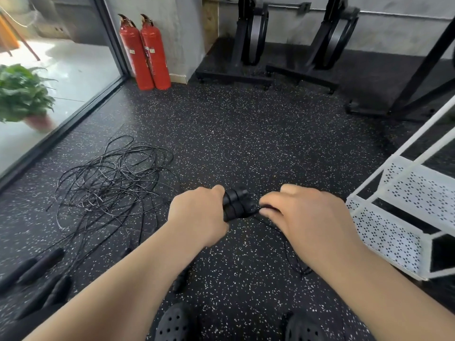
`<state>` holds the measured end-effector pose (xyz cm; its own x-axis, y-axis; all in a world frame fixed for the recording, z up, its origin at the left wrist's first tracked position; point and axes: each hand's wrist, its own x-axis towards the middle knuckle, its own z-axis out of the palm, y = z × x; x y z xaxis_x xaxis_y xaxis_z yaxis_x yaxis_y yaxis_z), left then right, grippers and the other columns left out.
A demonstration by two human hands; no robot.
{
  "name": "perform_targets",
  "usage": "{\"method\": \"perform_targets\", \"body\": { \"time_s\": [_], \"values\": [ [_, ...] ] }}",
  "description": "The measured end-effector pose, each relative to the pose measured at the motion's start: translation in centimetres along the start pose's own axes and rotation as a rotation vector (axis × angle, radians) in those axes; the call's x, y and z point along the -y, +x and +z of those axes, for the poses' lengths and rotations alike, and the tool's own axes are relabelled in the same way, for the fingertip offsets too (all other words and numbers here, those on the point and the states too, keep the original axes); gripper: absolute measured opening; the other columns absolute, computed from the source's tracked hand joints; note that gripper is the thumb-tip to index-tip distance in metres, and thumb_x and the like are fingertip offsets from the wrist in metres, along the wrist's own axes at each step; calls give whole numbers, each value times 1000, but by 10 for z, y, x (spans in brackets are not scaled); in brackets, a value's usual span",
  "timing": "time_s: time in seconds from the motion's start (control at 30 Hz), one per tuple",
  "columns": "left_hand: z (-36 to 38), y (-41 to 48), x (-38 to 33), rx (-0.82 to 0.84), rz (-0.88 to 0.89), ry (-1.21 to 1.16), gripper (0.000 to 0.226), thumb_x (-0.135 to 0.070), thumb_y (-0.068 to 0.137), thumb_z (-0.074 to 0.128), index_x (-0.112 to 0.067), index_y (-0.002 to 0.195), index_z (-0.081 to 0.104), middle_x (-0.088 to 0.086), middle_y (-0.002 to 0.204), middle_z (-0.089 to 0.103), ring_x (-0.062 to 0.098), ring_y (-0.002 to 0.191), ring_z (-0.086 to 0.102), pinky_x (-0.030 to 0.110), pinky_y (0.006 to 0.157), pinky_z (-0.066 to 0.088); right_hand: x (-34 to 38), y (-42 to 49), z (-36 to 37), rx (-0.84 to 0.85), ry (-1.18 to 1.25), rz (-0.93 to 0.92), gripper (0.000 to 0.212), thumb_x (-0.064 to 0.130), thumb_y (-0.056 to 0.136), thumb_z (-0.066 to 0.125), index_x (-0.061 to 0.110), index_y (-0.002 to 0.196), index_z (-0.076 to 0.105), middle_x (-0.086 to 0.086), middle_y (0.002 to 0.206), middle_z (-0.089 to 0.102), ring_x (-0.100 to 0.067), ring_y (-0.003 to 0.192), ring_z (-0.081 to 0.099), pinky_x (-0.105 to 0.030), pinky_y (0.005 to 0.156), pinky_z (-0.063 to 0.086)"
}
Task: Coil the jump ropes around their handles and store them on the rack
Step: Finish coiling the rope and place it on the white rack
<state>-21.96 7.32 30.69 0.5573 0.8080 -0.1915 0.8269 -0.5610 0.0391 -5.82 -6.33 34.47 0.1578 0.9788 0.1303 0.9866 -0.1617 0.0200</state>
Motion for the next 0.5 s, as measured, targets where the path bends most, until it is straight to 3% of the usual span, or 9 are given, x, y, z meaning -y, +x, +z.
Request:
{"method": "perform_targets", "body": {
  "time_s": [0.13, 0.23, 0.33, 0.5],
  "values": [
    [12, -11, -24, 60, 189, 95, 40, -40, 89, 68, -29, 120, 47, -6, 83, 49, 26, 79, 54, 37, 66, 46, -10, 5, -7, 93, 40, -31, 31, 63, 103, 49, 45, 117, 71, 12, 90, 57, -9, 77, 56, -30, 62, 46],
    [17, -18, -34, 86, 345, 116, 41, -39, 89, 68, -30, 124, 48, -3, 98, 65, 28, 87, 64, 37, 68, 46, -25, 7, -5, 202, 77, -18, 39, 72, 98, 47, 46, 114, 72, 16, 95, 59, -7, 87, 58, -33, 73, 53],
    [13, -20, -35, 41, 487, 121, 39, -43, 88, 68, -32, 121, 50, -5, 106, 68, 27, 95, 68, 36, 70, 43, -41, 7, 4, 239, 173, 18, 39, 77, 92, 54, 45, 99, 75, 20, 87, 64, -4, 86, 63, -36, 74, 57],
    [8, -20, -35, 33, 667, 59, 47, -51, 87, 67, -36, 128, 49, -8, 109, 68, 22, 100, 68, 39, 80, 54, -57, 5, 13, 321, 444, 51, 27, 71, 86, 71, 44, 83, 74, 18, 81, 69, 0, 76, 63, -32, 71, 53]
  ]
}}
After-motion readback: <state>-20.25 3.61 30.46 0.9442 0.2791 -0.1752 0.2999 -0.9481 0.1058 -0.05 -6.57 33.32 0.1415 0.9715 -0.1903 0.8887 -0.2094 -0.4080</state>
